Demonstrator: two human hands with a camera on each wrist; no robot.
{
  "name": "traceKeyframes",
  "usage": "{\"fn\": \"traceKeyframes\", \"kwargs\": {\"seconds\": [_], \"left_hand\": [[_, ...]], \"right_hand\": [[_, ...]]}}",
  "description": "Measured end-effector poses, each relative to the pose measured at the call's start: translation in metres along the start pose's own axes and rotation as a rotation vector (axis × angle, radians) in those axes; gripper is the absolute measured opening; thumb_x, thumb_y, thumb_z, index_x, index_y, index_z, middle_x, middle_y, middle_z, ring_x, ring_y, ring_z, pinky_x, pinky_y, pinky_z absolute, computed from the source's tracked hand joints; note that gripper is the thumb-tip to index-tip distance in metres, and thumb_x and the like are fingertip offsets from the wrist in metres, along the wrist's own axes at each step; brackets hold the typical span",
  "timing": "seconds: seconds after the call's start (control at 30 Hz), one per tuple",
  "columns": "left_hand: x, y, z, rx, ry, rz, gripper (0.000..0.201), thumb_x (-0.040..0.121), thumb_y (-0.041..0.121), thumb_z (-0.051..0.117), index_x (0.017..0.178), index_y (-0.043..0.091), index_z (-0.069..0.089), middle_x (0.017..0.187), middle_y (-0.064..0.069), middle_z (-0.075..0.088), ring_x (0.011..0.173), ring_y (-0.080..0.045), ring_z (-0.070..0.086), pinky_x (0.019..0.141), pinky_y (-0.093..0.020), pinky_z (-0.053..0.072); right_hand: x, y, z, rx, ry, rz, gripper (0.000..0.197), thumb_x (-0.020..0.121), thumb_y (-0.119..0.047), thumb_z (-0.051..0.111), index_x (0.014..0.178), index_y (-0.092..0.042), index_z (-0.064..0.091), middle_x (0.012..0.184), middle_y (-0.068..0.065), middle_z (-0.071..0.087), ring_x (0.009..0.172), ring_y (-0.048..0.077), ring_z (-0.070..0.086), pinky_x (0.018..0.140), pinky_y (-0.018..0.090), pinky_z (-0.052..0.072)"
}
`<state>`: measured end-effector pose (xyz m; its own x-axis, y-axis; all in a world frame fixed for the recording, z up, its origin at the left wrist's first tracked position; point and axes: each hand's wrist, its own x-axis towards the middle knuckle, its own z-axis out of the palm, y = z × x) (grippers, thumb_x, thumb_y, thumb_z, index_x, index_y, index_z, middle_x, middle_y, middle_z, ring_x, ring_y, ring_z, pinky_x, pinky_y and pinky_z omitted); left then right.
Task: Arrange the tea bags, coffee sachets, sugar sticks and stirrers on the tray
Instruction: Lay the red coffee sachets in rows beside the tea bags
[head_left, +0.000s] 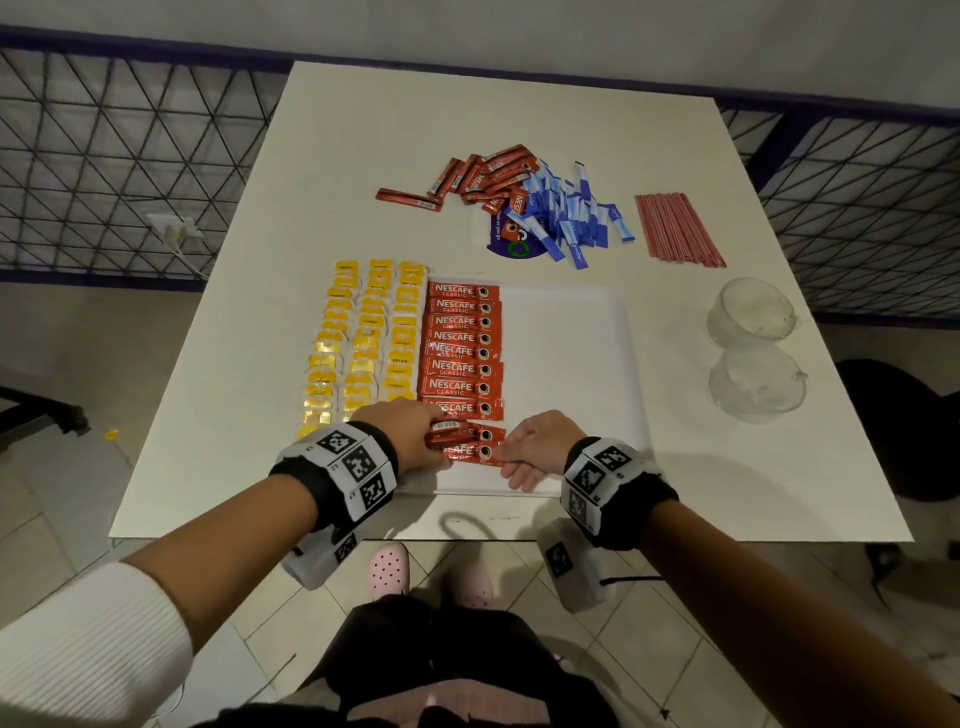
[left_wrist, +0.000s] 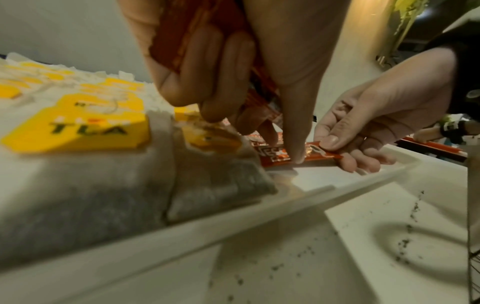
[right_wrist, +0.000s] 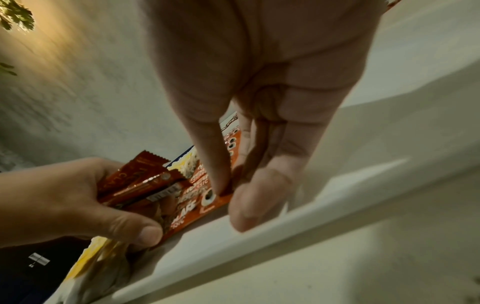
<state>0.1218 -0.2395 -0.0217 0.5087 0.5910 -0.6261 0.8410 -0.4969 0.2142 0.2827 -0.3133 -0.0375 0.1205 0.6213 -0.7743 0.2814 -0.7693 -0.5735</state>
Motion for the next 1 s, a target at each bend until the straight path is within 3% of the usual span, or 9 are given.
{"fn": "traceKeyframes", "kwargs": {"seconds": [0.23, 0.37, 0.53, 0.83, 1.0], "left_hand": [[0.003, 0.002, 0.001, 0.085, 0.064, 0.018, 0.046, 0.087, 0.046, 0.057, 0.127, 0.028, 0.046, 0.121, 0.003, 0.059, 0.109, -0.019, 0.057, 0.087, -0.03, 0.045], [0.004, -0.002, -0.001, 0.066, 0.094, 0.02, 0.05, 0.086, 0.047, 0.059, 0.129, 0.027, 0.043, 0.124, 0.003, 0.057, 0.111, -0.019, 0.056, 0.085, -0.031, 0.045], [0.006, -0.007, -0.004, 0.06, 0.097, 0.011, 0.051, 0.086, 0.05, 0.056, 0.129, 0.025, 0.042, 0.126, 0.003, 0.055, 0.112, -0.019, 0.055, 0.086, -0.034, 0.047], [0.005, -0.009, 0.0, 0.101, 0.106, 0.009, 0.051, 0.088, 0.051, 0.053, 0.13, 0.025, 0.042, 0.129, 0.004, 0.052, 0.115, -0.019, 0.053, 0.088, -0.034, 0.046], [0.005, -0.008, 0.0, 0.113, 0.114, -0.003, 0.053, 0.087, 0.051, 0.054, 0.13, 0.023, 0.041, 0.13, 0.003, 0.051, 0.114, -0.019, 0.053, 0.086, -0.034, 0.046]], "right_hand": [[-0.002, -0.008, 0.003, -0.008, -0.038, 0.104, 0.027, 0.09, -0.014, 0.059, 0.067, -0.015, 0.045, 0.046, -0.002, 0.047, 0.039, 0.006, 0.041, 0.043, 0.014, 0.036], [0.005, -0.008, 0.005, -0.193, 0.047, 0.079, 0.02, 0.084, -0.021, 0.067, 0.072, -0.011, 0.054, 0.064, 0.004, 0.057, 0.055, 0.013, 0.051, 0.065, 0.024, 0.05], [0.01, -0.006, 0.003, -0.267, 0.043, 0.085, 0.023, 0.082, -0.028, 0.068, 0.072, -0.01, 0.057, 0.063, 0.001, 0.059, 0.054, 0.011, 0.054, 0.077, 0.028, 0.053], [0.015, -0.01, 0.002, -0.32, 0.049, 0.091, 0.029, 0.081, -0.034, 0.068, 0.069, -0.01, 0.057, 0.061, 0.001, 0.058, 0.05, 0.01, 0.051, 0.061, 0.021, 0.047], [0.017, -0.011, 0.0, -0.331, 0.044, 0.1, 0.029, 0.082, -0.032, 0.068, 0.069, -0.009, 0.057, 0.061, 0.001, 0.059, 0.05, 0.011, 0.052, 0.063, 0.021, 0.047]]}}
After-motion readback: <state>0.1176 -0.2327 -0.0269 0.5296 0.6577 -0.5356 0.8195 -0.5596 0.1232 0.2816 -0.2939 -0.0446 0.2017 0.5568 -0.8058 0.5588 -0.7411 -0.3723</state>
